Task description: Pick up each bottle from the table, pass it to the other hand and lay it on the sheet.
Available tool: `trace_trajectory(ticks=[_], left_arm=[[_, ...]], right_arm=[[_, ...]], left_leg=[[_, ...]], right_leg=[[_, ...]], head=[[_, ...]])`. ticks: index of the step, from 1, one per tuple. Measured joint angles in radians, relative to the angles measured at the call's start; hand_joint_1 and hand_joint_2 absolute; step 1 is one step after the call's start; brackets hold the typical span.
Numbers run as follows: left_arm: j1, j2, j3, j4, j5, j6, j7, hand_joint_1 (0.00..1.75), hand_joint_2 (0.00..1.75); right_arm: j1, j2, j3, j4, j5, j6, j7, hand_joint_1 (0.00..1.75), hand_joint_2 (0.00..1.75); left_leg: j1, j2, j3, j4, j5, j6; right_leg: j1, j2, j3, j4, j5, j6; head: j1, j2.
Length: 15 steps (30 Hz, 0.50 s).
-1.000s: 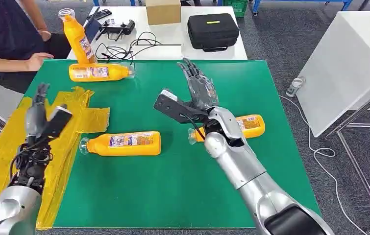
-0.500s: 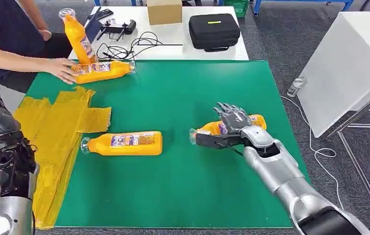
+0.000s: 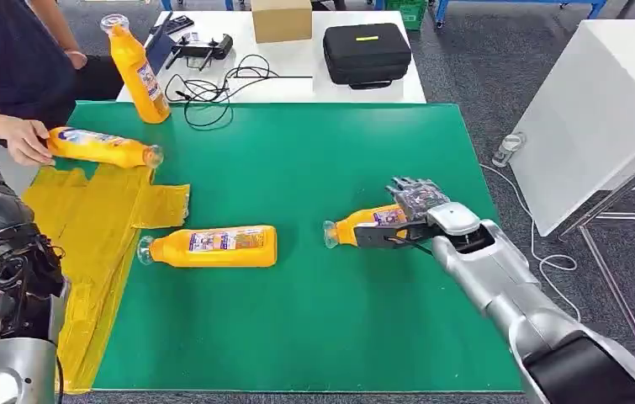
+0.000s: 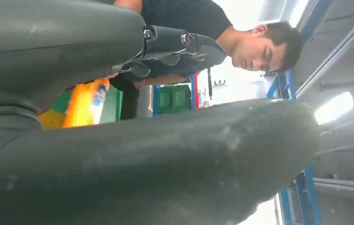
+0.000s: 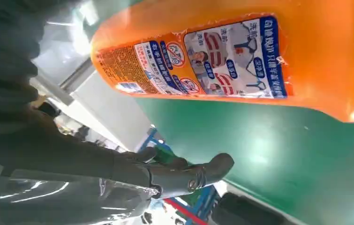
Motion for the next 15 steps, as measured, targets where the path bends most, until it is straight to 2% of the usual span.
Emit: trace_trajectory(ticks=[15], left_arm=[[0.000, -0.008, 0.001, -0.008, 0.000, 0.013, 0.000, 0.00, 0.00]], right_arm=[[-0.010, 0.037, 0.024, 0.098, -0.008, 0.095, 0.063, 0.00, 1.75]], left_leg=[[0.000, -0.001, 0.000, 0.000, 0.000, 0.000]], right_leg=[[-0.001, 0.000, 0.000, 0.000, 0.000, 0.000]], head=[[0.000, 0.000]])
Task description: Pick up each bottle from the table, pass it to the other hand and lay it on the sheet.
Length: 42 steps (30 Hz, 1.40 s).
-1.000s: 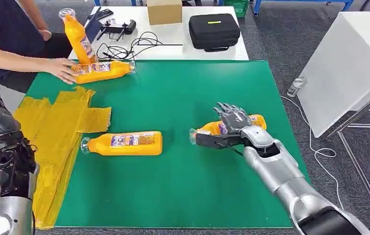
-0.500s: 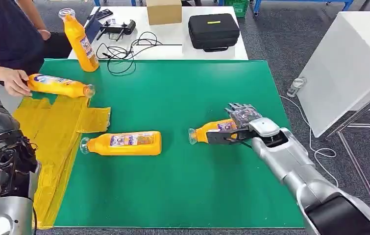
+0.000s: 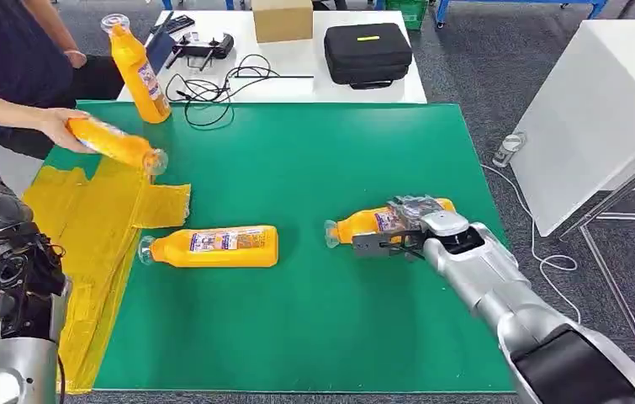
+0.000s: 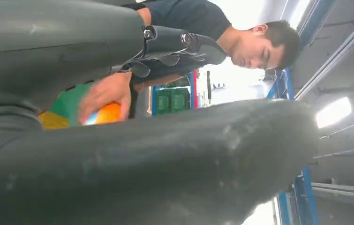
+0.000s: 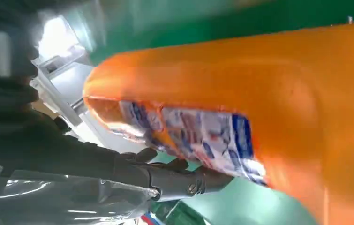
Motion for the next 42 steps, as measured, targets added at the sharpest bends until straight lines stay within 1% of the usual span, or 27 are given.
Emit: trace_trajectory(ticks=[7, 17, 30, 36, 37, 38, 42], left_arm=[[0.000, -0.003, 0.002, 0.000, -0.002, -0.003, 0.000, 0.00, 0.00], [-0.002, -0.014, 0.005, 0.002, -0.007, -0.015, 0.000, 0.00, 0.00], [-0.021, -0.023, 0.005, 0.028, -0.011, -0.015, 0.000, 0.00, 0.00], [-0.027, -0.027, 0.005, 0.036, -0.013, -0.016, 0.000, 0.00, 0.00], [-0.029, -0.029, 0.005, 0.036, -0.014, -0.016, 0.000, 0.00, 0.00], [-0.031, -0.029, 0.005, 0.037, -0.015, -0.017, 0.000, 0.00, 0.00], [-0.035, -0.032, 0.005, 0.042, -0.019, -0.016, 0.000, 0.00, 0.00]], right_arm=[[0.019, 0.000, -0.008, 0.020, -0.017, 0.014, 0.045, 0.00, 1.75], [0.045, -0.043, -0.048, 0.032, -0.050, -0.008, 0.079, 0.00, 1.75], [0.070, -0.060, -0.103, 0.032, -0.073, -0.032, 0.117, 0.00, 1.75], [0.083, -0.067, -0.124, 0.032, -0.076, -0.040, 0.113, 0.00, 1.75], [0.085, -0.068, -0.127, 0.032, -0.076, -0.040, 0.111, 1.66, 1.75], [0.085, -0.069, -0.128, 0.032, -0.076, -0.040, 0.110, 1.75, 1.75], [0.091, -0.070, -0.136, 0.031, -0.076, -0.039, 0.102, 1.75, 1.75]], left_leg=[[0.000, 0.000, 0.001, 0.000, 0.000, 0.000], [0.000, 0.000, 0.002, 0.000, 0.000, 0.000], [0.000, 0.000, 0.007, 0.000, 0.000, 0.000], [0.000, 0.000, 0.009, 0.000, 0.000, 0.000], [0.000, 0.000, 0.009, 0.000, 0.000, 0.000], [-0.001, 0.000, 0.009, 0.000, 0.000, 0.000], [-0.001, 0.001, 0.011, 0.000, 0.000, 0.001]], right_leg=[[0.001, 0.000, 0.000, 0.000, 0.000, 0.000], [0.000, 0.000, 0.001, 0.000, 0.000, 0.000], [0.000, 0.000, 0.006, -0.001, 0.000, 0.000], [0.000, 0.000, 0.009, -0.001, 0.000, 0.000], [0.000, 0.000, 0.009, -0.001, 0.000, 0.000], [0.000, 0.000, 0.009, -0.001, 0.000, 0.000], [0.000, 0.001, 0.011, -0.001, 0.000, 0.000]], head=[[0.000, 0.000], [0.000, 0.000], [0.000, 0.000], [0.000, 0.000], [0.000, 0.000], [0.000, 0.000], [0.000, 0.000]])
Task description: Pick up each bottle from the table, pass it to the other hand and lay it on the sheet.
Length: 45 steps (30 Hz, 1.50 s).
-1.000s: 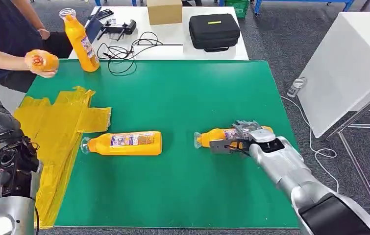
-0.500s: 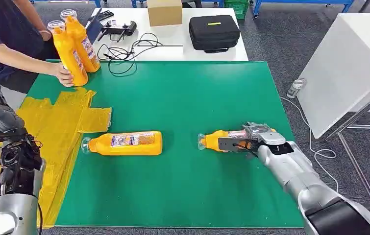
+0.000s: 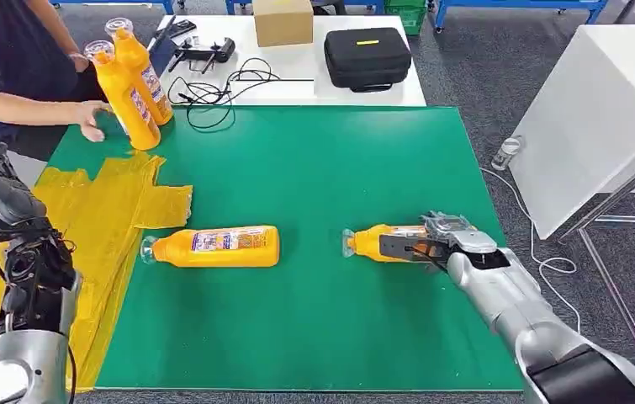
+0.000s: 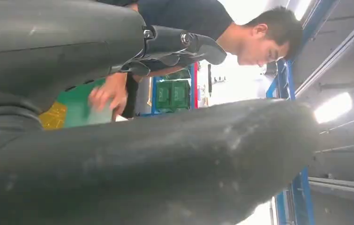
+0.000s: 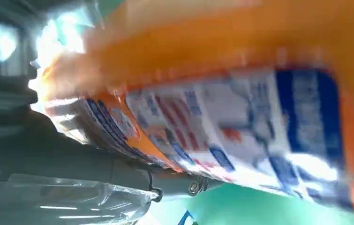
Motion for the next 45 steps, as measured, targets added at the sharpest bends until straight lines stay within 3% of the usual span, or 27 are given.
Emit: trace_trajectory(ticks=[15, 16, 21, 29, 34, 38, 45], left_arm=[[-0.028, -0.006, 0.000, 0.030, -0.018, -0.014, 0.000, 0.00, 0.00], [-0.034, -0.006, 0.000, 0.040, -0.021, -0.022, 0.000, 0.00, 1.75], [-0.059, -0.003, 0.001, 0.122, 0.000, -0.173, 0.023, 0.00, 1.75], [-0.069, 0.008, 0.003, 0.176, 0.025, -0.250, 0.037, 0.00, 1.75], [-0.057, 0.021, 0.004, 0.173, 0.157, -0.510, 0.114, 0.00, 1.75], [0.009, -0.005, -0.017, 0.083, 0.250, -0.607, 0.185, 0.00, 1.75], [0.022, -0.097, -0.116, -0.034, 0.304, -0.594, 0.257, 0.00, 1.75]], right_arm=[[0.020, 0.041, -0.047, -0.018, -0.015, -0.087, -0.033, 1.75, 1.75], [0.025, 0.052, -0.057, -0.021, -0.024, -0.101, -0.042, 1.75, 1.75], [0.015, 0.126, -0.130, -0.062, -0.088, -0.199, -0.122, 1.75, 1.75], [-0.035, 0.176, -0.198, -0.093, -0.109, -0.211, -0.169, 1.75, 1.75], [-0.054, 0.207, -0.243, -0.147, -0.193, -0.247, -0.276, 1.75, 1.75], [-0.071, 0.253, -0.248, -0.212, -0.216, -0.317, -0.244, 1.75, 1.75], [-0.076, 0.366, -0.245, -0.273, -0.212, -0.417, -0.148, 1.75, 1.75]], left_leg=[[0.001, 0.004, 0.000, 0.000, 0.000, 0.000], [0.001, 0.004, 0.000, 0.000, 0.000, 0.000], [0.002, 0.004, -0.006, 0.000, 0.001, 0.000], [0.003, 0.001, -0.009, 0.000, 0.001, 0.000], [0.002, 0.003, -0.011, 0.000, 0.001, 0.000], [0.002, 0.002, -0.012, 0.001, 0.001, 0.000], [0.002, 0.002, -0.013, 0.001, 0.001, 0.000]], right_leg=[[0.000, 0.005, 0.000, 0.000, 0.001, 0.001], [0.001, 0.005, -0.001, 0.000, 0.001, 0.001], [0.000, 0.004, -0.007, 0.003, 0.001, 0.001], [0.002, 0.003, -0.009, 0.003, 0.001, 0.001], [0.000, 0.003, -0.011, 0.003, 0.001, 0.001], [0.000, 0.003, -0.013, 0.003, 0.001, 0.001], [0.000, 0.003, -0.014, 0.003, 0.001, 0.001]], head=[[0.000, 0.000], [0.000, 0.000], [0.000, 0.000], [0.000, 0.000], [0.000, 0.000], [0.000, 0.000], [0.000, 0.000]])
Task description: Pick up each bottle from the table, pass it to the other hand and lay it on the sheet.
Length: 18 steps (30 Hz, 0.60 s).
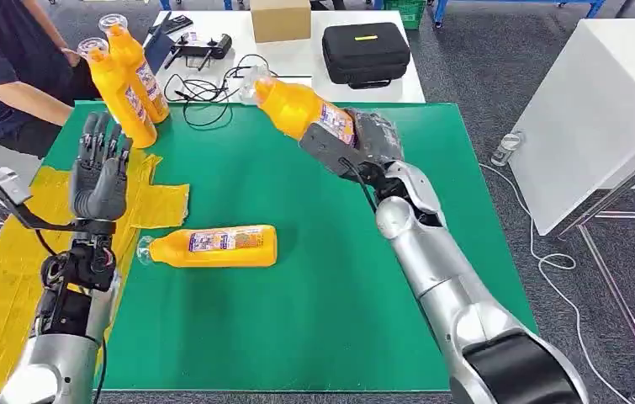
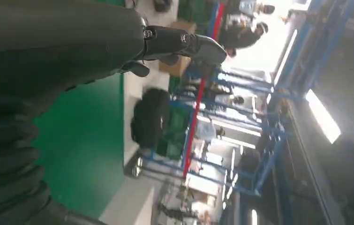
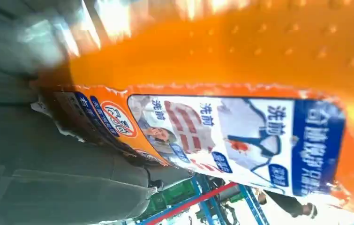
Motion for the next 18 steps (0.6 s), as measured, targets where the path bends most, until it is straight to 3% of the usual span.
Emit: trace_trajectory(ticks=[11, 18], left_arm=[[-0.076, -0.064, -0.089, -0.008, 0.052, 0.036, 0.002, 0.00, 1.75], [-0.101, -0.085, -0.130, 0.003, 0.057, 0.065, -0.030, 0.00, 1.75]], right_arm=[[-0.042, 0.125, 0.008, 0.044, -0.001, -0.027, 0.060, 1.75, 1.75], [-0.069, 0.168, 0.077, 0.068, -0.109, -0.015, 0.110, 1.75, 1.75]], left_leg=[[0.000, 0.000, 0.000, 0.000, 0.000, 0.000], [0.000, 0.001, 0.000, 0.000, 0.000, 0.000]], right_leg=[[0.000, 0.000, -0.001, 0.000, 0.000, 0.000], [0.000, 0.000, -0.001, 0.000, 0.000, 0.000]], head=[[0.000, 0.000], [0.000, 0.000]])
